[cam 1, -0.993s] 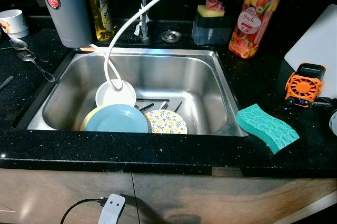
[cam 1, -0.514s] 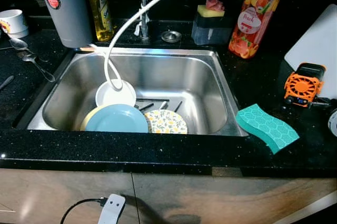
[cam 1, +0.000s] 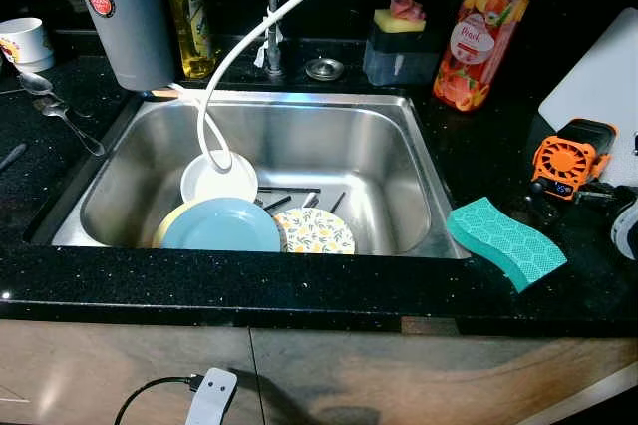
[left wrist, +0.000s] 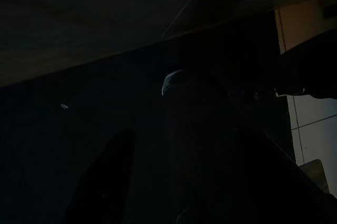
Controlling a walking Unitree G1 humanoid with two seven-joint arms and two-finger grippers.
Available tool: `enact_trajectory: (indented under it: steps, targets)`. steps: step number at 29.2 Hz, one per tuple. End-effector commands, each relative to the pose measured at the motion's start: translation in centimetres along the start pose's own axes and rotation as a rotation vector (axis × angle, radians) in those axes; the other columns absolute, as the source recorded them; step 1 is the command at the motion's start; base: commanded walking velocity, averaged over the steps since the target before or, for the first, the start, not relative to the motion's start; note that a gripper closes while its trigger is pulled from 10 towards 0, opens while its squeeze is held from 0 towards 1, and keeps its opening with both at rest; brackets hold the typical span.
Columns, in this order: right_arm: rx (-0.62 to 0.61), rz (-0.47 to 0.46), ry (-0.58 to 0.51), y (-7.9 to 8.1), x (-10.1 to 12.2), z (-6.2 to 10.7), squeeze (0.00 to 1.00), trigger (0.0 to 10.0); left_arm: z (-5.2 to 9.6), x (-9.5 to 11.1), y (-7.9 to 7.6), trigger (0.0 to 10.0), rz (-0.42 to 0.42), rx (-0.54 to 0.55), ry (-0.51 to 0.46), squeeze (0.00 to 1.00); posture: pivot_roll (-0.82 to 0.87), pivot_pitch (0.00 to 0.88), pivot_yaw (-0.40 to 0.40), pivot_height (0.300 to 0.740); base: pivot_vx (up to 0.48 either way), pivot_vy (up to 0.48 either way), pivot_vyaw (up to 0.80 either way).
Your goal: Kitchen organization
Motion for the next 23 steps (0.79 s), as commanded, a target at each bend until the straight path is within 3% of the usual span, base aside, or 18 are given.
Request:
enact_trajectory:
  steps: [1,12,17,18,19,20,23]
  targets:
    - [0.006,-0.008,-0.007,0.1,0.2,0.2,0.0,10.0,0.1,-0.3,0.0,10.0,-0.001,-0.005,0.009,0.0,-0.02,0.0,0.008,0.74,0.0,0.0,0.0]
    - [0.159,-0.083,-0.046,0.1,1.4,1.0,0.0,10.0,0.1,-0.3,0.0,10.0,-0.001,-0.011,0.009,0.0,-0.02,0.0,0.012,0.74,0.0,0.0,0.0]
    - [0.443,-0.135,-0.079,1.8,1.8,3.0,0.0,10.0,0.1,-0.2,-0.1,10.0,0.004,-0.022,0.0,0.0,-0.03,0.0,0.018,0.74,0.0,0.0,0.0]
    - [0.443,-0.135,-0.079,1.8,1.8,3.0,0.0,10.0,0.1,-0.2,-0.1,10.0,0.004,-0.022,0.0,0.0,-0.03,0.0,0.018,0.74,0.0,0.0,0.0]
    - [0.631,-0.161,-0.116,3.4,1.8,4.4,0.0,10.0,0.1,-0.2,0.0,10.0,0.001,-0.024,0.0,0.0,-0.03,0.0,0.022,0.74,0.0,0.0,0.0]
    - [0.631,-0.161,-0.116,3.4,1.8,4.4,0.0,10.0,0.1,-0.2,0.0,10.0,0.001,-0.024,0.0,0.0,-0.03,0.0,0.022,0.74,0.0,0.0,0.0]
    - [0.877,-0.214,-0.133,5.9,1.1,6.4,0.0,10.0,0.1,-0.1,0.1,10.0,-0.004,-0.023,0.0,0.0,-0.03,0.0,0.023,0.74,0.0,0.0,0.0]
Point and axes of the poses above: a point about 5 cm out from each wrist's last joint towards the gripper, its own z axis pointing back from the gripper into the wrist, its own x axis along the axis of the wrist's last joint, y = z × x, the point moved 2 cm from there along -z, pointing out of the wrist towards the gripper, and after that the axes turned 14 degrees about -z, right-handed, at the moved point
